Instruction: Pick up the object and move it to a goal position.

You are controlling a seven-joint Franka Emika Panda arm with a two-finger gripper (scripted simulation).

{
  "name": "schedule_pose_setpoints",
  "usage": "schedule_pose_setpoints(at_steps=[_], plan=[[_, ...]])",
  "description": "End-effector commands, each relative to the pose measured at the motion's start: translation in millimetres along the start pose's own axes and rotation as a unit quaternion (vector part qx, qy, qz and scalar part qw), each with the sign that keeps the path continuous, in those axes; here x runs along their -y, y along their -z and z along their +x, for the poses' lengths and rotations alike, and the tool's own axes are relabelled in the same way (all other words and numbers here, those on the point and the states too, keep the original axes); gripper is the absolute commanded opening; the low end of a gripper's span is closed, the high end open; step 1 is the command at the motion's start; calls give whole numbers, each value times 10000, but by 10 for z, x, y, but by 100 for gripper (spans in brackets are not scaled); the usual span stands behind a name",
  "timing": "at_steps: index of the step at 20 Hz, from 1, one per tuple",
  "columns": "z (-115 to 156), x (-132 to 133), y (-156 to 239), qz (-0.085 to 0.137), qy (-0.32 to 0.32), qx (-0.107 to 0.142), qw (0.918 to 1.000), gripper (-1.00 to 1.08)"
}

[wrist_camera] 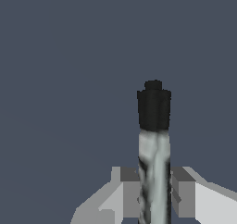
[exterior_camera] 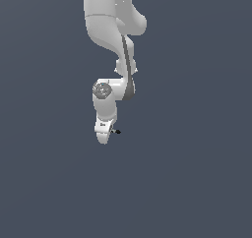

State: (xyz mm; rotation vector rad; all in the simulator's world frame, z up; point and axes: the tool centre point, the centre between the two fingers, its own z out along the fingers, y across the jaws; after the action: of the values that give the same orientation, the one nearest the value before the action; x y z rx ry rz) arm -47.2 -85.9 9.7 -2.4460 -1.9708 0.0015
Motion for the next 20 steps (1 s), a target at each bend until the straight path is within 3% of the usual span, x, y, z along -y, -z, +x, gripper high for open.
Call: schedule_pose_setpoints(at_steps=[1,12,20], plan=[[0,-3,-1,-4,0,0,10000,-100],[-13,-1,41,-4,0,0,10000,-100],[-110,16,372,-1,6,7,10000,-100]])
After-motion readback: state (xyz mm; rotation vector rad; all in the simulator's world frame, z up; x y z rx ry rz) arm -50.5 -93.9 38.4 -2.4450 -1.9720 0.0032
